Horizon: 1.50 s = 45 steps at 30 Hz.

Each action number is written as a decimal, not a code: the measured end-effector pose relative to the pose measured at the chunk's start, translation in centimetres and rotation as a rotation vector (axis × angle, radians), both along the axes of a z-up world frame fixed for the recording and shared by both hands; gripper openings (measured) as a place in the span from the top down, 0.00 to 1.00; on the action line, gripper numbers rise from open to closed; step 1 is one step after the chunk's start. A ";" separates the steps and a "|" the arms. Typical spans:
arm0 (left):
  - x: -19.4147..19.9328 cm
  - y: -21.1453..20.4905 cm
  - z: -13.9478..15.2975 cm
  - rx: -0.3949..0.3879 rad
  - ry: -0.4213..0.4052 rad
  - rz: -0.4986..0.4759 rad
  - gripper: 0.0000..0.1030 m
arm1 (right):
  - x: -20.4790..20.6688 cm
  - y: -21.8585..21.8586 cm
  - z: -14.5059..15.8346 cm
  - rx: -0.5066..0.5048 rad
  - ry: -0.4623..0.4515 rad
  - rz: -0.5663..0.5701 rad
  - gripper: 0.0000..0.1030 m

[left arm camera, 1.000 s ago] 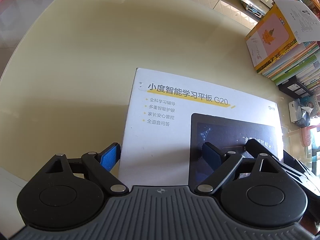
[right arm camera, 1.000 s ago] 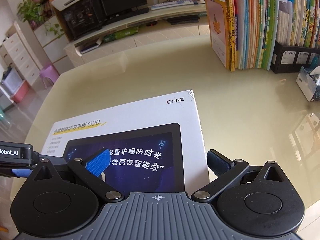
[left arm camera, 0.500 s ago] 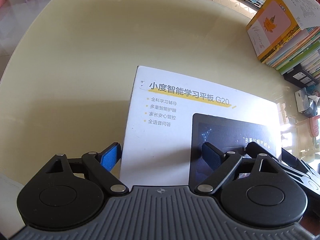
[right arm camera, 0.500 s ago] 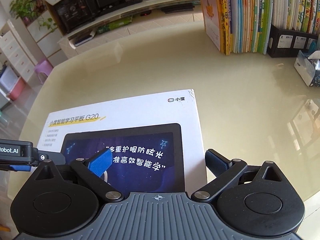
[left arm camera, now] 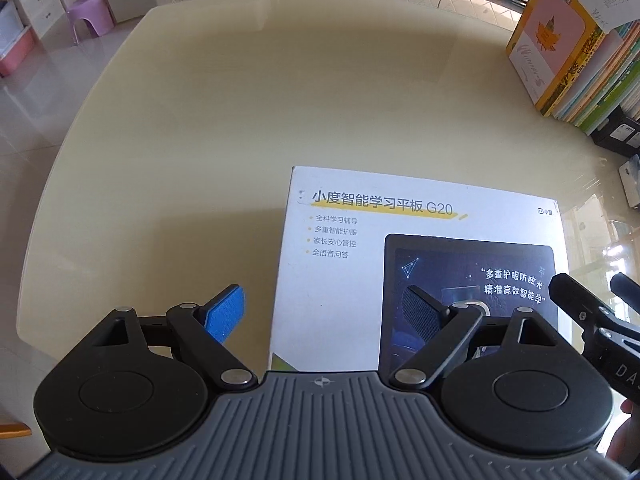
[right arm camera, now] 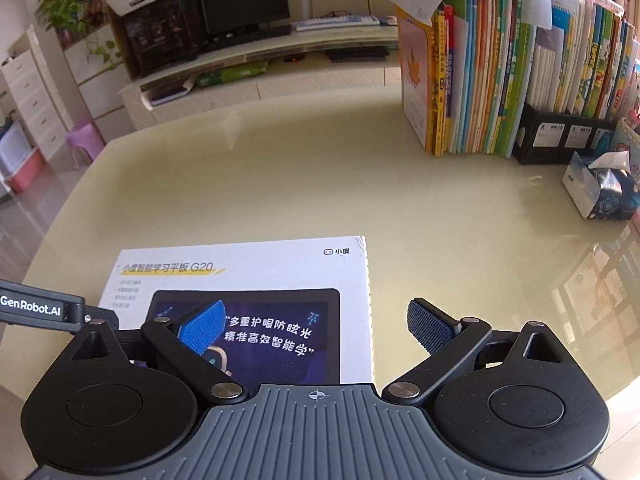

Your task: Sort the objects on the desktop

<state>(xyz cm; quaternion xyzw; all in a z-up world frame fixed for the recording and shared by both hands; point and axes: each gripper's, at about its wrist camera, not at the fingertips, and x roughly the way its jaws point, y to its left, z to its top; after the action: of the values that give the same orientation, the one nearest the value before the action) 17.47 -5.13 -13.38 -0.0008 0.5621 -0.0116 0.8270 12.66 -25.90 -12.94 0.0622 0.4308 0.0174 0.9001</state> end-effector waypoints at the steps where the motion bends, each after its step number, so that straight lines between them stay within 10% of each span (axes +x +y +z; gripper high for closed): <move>1: -0.2 -0.2 0.4 0.008 -0.010 0.000 0.00 | -0.4 0.3 0.3 -0.009 -0.012 0.002 0.05; 5: -1.1 -0.6 1.7 0.004 -0.025 0.010 0.00 | -1.5 1.4 1.1 -0.021 -0.037 0.020 0.09; 10: -2.0 -1.2 2.2 -0.029 -0.020 0.009 0.00 | -2.1 2.4 0.7 -0.034 0.012 0.062 0.53; 35: -2.2 -2.1 0.9 -0.106 0.016 -0.010 0.00 | 0.9 1.9 -1.8 0.037 0.063 0.029 0.60; 45: -1.1 -2.7 -2.5 -0.196 0.104 0.012 0.28 | 1.9 2.0 -3.8 -0.011 0.099 0.101 0.68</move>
<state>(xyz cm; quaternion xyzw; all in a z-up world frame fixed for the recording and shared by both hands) 16.42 -7.85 -15.86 -0.0857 0.6003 -0.0613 0.7928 14.53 -23.86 -16.71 0.0363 0.4776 0.0574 0.8759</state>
